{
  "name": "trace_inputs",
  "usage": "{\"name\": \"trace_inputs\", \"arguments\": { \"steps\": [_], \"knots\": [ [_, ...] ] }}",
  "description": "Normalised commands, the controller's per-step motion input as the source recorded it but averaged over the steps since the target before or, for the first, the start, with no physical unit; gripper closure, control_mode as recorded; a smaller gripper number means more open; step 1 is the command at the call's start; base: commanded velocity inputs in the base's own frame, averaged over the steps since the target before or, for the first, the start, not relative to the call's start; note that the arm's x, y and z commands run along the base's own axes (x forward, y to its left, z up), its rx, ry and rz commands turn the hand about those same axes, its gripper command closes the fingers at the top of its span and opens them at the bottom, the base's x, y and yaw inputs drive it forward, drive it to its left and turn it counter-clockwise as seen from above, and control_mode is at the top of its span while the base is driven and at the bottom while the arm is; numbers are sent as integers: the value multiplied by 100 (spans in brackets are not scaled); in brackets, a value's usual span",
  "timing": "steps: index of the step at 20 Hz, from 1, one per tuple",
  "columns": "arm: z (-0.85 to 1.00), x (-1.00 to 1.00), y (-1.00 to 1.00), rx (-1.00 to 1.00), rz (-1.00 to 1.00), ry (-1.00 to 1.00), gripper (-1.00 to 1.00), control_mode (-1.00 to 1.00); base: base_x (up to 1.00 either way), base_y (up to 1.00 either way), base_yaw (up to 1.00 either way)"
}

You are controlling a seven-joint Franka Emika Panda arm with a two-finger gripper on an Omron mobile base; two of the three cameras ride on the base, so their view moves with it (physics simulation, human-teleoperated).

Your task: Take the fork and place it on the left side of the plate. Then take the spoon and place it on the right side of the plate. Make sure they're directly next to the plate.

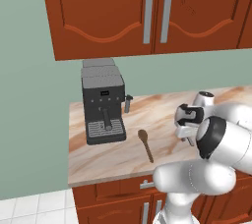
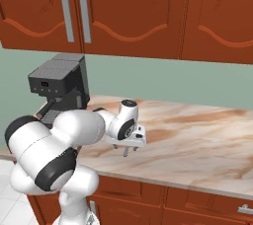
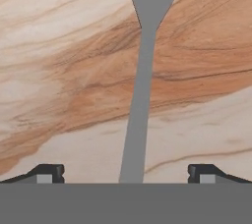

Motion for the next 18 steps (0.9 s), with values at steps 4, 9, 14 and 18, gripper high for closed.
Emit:
{"name": "trace_inputs", "arguments": {
  "steps": [4, 9, 14, 18],
  "knots": [
    [-16, 21, 0, 0, 0, 0, -100, -100, 0, 0, 0],
    [-22, 19, 0, 0, 0, 0, -100, -100, 0, 0, 0],
    [-34, 13, 0, 0, 0, 0, -100, -100, 0, 0, 0],
    [-50, 2, 0, 0, 0, 0, 100, -100, 0, 0, 0]
  ]
}}
